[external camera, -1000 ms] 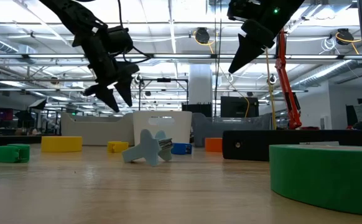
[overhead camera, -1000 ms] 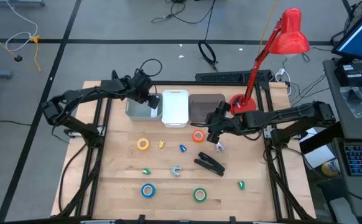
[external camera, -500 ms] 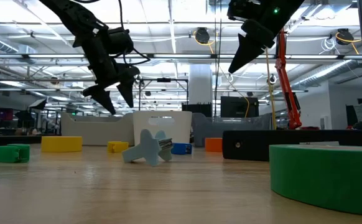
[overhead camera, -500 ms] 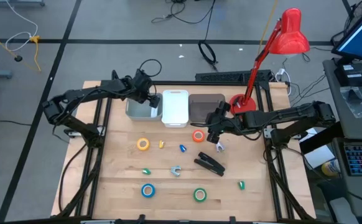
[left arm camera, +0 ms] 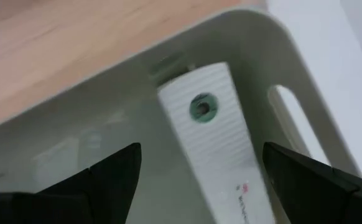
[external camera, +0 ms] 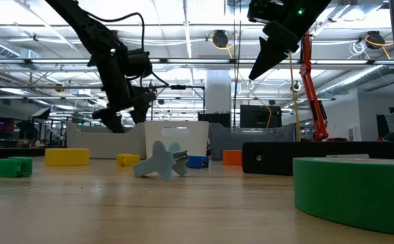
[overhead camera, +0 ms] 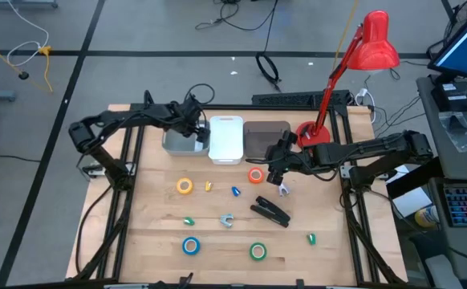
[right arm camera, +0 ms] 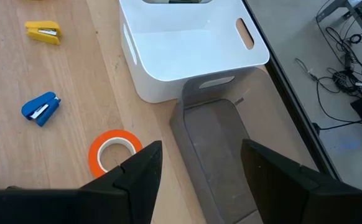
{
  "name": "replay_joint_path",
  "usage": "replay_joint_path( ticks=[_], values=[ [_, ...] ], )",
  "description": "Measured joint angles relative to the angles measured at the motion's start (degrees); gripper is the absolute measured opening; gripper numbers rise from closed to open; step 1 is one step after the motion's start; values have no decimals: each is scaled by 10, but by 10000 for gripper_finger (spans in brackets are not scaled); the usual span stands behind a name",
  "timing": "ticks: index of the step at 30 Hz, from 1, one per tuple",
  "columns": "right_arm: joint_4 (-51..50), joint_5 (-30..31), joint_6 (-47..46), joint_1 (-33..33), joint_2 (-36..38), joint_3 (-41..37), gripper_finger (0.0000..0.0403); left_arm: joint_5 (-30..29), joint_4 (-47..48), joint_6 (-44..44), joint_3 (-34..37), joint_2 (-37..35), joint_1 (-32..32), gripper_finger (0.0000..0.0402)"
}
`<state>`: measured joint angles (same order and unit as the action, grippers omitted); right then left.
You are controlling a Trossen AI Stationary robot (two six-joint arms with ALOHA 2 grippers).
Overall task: Pick and place Stapler, Stapler remover, tape
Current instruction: Put the light green stapler into the gray bin
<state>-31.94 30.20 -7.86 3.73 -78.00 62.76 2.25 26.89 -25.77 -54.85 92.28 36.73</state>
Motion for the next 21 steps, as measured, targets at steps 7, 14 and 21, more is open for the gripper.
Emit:
replay_joint_path(
  ticks=[7,14,21],
  values=[
    [0,0,0,0,0,0,210,18,-28,3,0,18,0,335],
    [0,0,0,0,0,0,210,12,-31,5,0,23,0,335],
    [0,0,0,-4,0,0,210,-8,-15,5,0,23,0,325]
  ],
)
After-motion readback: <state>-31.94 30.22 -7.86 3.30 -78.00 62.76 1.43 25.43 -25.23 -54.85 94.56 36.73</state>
